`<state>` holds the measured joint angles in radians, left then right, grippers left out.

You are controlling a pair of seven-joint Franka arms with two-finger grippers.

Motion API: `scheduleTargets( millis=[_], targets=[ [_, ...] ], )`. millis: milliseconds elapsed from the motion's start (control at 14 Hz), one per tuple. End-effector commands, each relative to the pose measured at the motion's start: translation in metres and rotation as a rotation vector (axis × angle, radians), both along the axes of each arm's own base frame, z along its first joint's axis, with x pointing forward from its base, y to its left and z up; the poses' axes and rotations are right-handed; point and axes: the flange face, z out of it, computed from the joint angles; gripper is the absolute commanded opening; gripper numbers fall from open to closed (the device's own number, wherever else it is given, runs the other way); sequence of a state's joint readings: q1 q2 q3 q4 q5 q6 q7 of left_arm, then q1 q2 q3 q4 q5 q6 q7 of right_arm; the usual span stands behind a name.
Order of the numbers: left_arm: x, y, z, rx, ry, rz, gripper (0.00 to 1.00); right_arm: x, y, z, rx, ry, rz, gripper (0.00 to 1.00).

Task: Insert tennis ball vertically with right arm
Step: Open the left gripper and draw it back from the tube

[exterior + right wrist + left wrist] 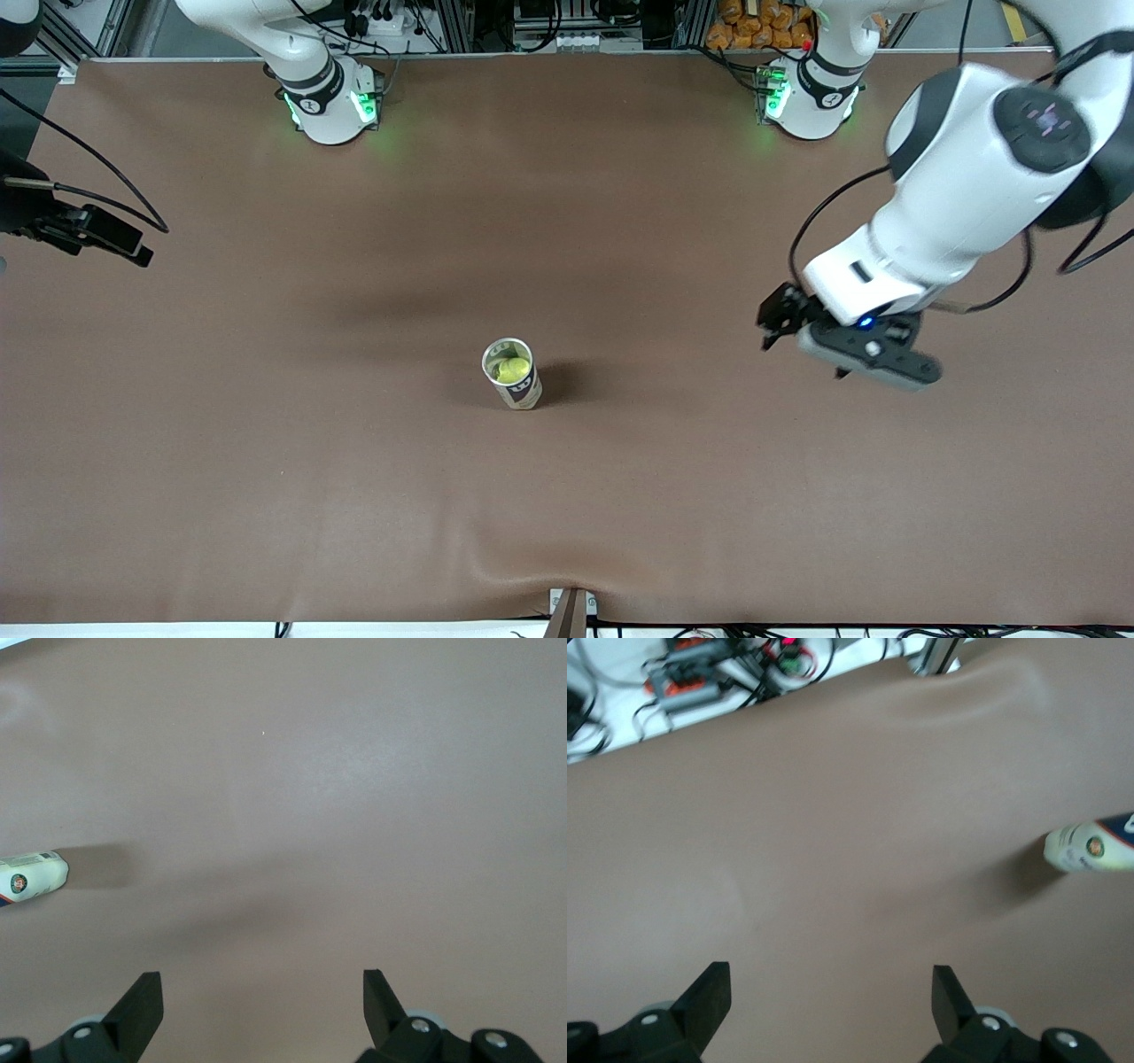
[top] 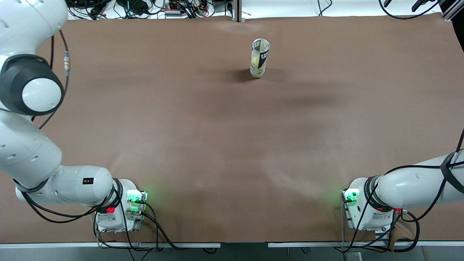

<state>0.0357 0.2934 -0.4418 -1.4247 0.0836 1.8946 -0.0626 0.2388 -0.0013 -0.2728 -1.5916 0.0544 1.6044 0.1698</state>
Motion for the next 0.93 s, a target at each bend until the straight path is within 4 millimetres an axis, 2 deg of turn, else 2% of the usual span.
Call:
scheduleTargets(
  millis=[0, 215, 286, 358, 430, 859],
  targets=[
    [-0.021, 0.037, 0.029, 0.047, 0.058, 0.073, 1.00, -0.007, -0.001, 0.003, 0.001, -0.002, -0.008, 1.00],
    [-0.028, 0.099, 0.054, 0.075, 0.080, 0.164, 1.00, -0.006, 0.004, 0.004, 0.000, -0.005, 0.000, 1.00],
    [-0.029, 0.114, 0.061, 0.069, 0.074, 0.190, 1.00, -0.007, 0.007, 0.005, 0.001, -0.006, 0.006, 1.00],
    [-0.032, 0.120, 0.066, 0.073, 0.075, 0.201, 1.00, -0.007, 0.008, 0.005, 0.001, -0.003, 0.009, 1.00],
    [-0.040, 0.135, 0.074, 0.085, 0.091, 0.233, 1.00, -0.007, 0.007, 0.006, 0.001, -0.005, 0.008, 1.00],
    [-0.071, 0.167, 0.092, 0.110, 0.182, 0.317, 1.00, -0.005, 0.013, 0.011, 0.002, -0.028, 0.016, 1.00]
  ],
)
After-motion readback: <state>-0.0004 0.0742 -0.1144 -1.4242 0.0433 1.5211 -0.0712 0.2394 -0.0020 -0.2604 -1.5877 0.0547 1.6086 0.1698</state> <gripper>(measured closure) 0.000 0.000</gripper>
